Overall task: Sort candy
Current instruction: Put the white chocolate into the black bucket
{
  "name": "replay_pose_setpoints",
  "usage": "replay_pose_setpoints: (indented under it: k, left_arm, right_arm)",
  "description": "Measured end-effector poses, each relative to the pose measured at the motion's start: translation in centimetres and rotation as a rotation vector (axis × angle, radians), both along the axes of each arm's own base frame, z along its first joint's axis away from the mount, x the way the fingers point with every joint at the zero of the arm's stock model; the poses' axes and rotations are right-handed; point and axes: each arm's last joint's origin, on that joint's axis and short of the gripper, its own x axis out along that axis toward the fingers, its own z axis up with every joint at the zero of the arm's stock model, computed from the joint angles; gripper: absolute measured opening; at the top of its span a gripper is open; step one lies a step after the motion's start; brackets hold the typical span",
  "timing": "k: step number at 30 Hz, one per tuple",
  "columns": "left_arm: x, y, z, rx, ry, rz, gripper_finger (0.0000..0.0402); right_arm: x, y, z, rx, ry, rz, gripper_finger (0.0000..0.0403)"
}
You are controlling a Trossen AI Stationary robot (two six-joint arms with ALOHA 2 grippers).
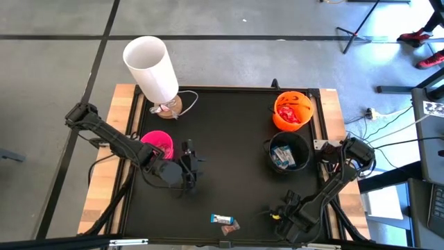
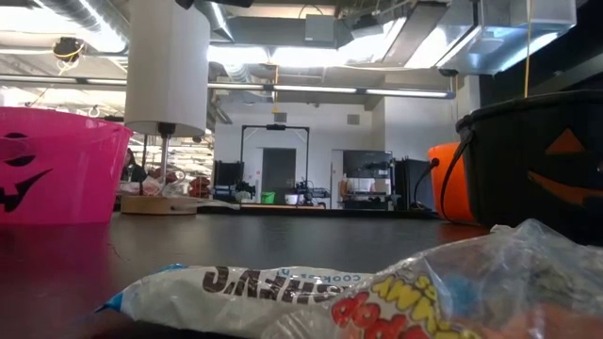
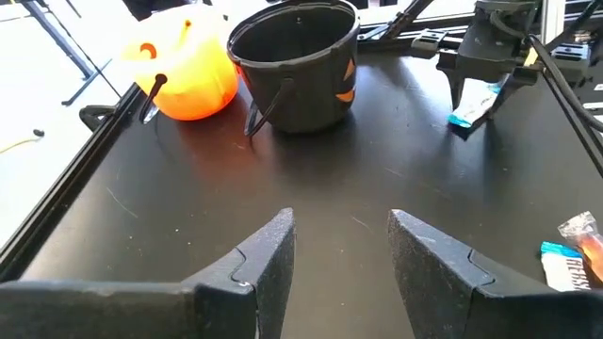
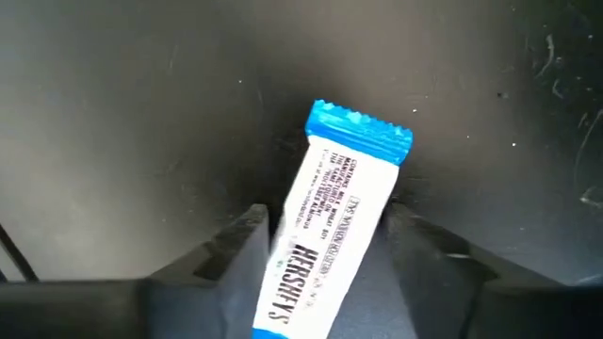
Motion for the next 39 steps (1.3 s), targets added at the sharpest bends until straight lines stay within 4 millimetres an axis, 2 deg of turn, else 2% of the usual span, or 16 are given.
replay_pose_setpoints:
  k: [5, 10, 14, 20, 24, 29, 35, 39]
  left_arm:
    - [0.0, 0.0, 0.0, -0.001, 0.000, -0.001, 0.0160]
    - [0.0, 0.0, 0.0, -0.002, -0.001, -0.001, 0.0160]
    - [0.0, 0.0, 0.0, -0.003, -0.001, -0.001, 0.0160]
    - [0.0, 0.0, 0.0, -0.005, -0.002, 0.000, 0.0160]
    - [0.0, 0.0, 0.0, -0.005, -0.002, -0.001, 0.0160]
    - [0.0, -0.1, 0.0, -0.005, -0.003, -0.002, 0.0160]
    - [0.0, -0.1, 0.0, -0.019, 0.005, -0.020, 0.0160]
    - [-0.1, -0.3, -0.1, -0.024, 0.015, -0.036, 0.0160]
  right_arm:
    - [0.4, 0.5, 0.9, 0.004, -0.006, 0.041, 0.0143]
    - [0.8, 1.0, 1.8, -0.018, -0.016, 0.096, 0.0096]
    - [1.0, 1.2, 2.7, -0.032, -0.017, 0.116, 0.0079]
    - [1.1, 1.4, 4.6, -0.079, 0.002, 0.142, 0.0076]
    - [1.8, 1.5, 6.9, -0.126, -0.032, 0.169, 0.0078]
    - [3.4, 1.1, 11.1, -0.245, -0.155, 0.228, 0.0083]
    - [4.0, -1.1, 16.3, -0.495, -0.232, 0.221, 0.0084]
    - [3.9, -2.5, 18.7, -0.537, -0.346, 0.242, 0.0085]
